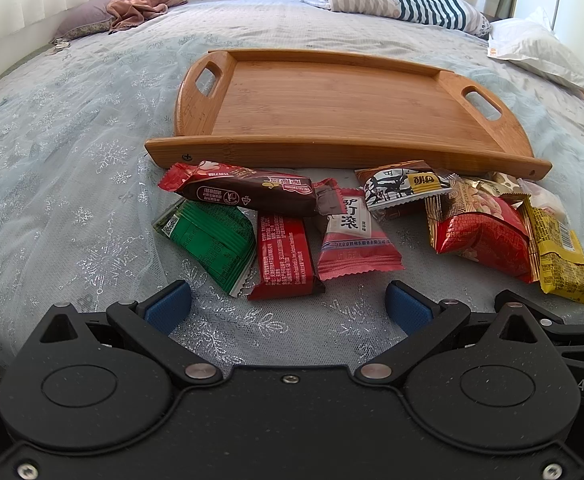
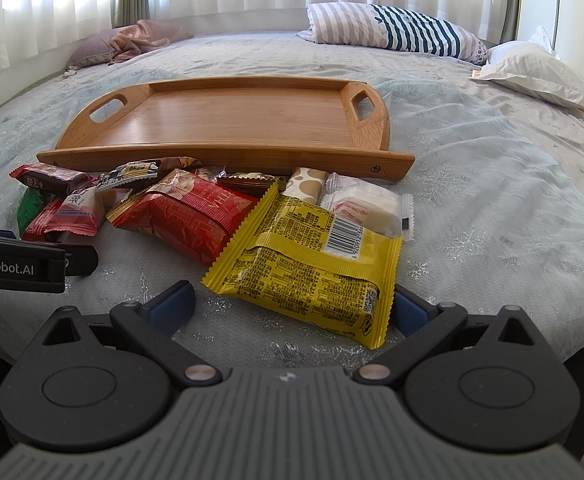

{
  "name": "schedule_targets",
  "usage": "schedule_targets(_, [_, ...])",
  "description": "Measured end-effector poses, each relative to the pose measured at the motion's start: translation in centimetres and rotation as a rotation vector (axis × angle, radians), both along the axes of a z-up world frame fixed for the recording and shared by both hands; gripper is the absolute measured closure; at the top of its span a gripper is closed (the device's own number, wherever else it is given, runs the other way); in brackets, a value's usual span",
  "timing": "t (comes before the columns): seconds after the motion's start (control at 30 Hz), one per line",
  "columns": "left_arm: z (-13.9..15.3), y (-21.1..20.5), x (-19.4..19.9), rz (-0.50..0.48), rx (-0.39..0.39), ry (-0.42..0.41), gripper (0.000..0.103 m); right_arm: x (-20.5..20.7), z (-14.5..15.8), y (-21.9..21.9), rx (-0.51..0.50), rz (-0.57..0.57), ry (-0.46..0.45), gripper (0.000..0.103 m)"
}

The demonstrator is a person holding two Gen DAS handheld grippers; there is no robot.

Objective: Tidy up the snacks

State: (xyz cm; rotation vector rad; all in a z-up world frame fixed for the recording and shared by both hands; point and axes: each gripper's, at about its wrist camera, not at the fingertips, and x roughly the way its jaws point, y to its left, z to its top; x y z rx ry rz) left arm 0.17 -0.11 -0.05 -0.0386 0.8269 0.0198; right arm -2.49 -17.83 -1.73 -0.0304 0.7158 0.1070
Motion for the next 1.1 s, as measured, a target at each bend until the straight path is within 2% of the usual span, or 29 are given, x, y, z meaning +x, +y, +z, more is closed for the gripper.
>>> schedule_targets(0.2, [-0.1, -0.1, 0.1, -0.01, 0.025, -0.011, 0.0, 0.3, 0.0, 0.0, -0.003, -0.001, 0.015, 0.0])
schedule_targets(0.33, [-0.1, 0.2, 0.1, -0.011, 0.001, -0.015, 0.0, -0.1, 0.0, 0.1, -0.004, 0.0, 0.013, 0.0])
schedule_targets(0.7, [-0.4, 0.2, -0.9, -0.036, 0.015, -0.047, 0.0, -0.5, 0.2, -0.1, 0.016, -0.022, -0.019, 0.0])
schedule_targets(0.87, [1.0, 0.8, -1.6, -0.067, -0.047, -0.013, 0.0, -2.0, 0.8, -0.8, 0.056, -0.03, -0.058, 0.0])
schedule_targets(0.97, [1.9, 1.0, -2.2, -0.076, -0.106, -0.038, 0.0, -2.4, 1.2, -1.5, 0.094, -0.047, -0.087, 0.0])
schedule_targets(1.1, [2.9, 1.0, -2.4, -0.061, -0.121, -0.088, 0.009, -2.2, 1.8, -2.3, 0.134, -0.081, -0.116, 0.0])
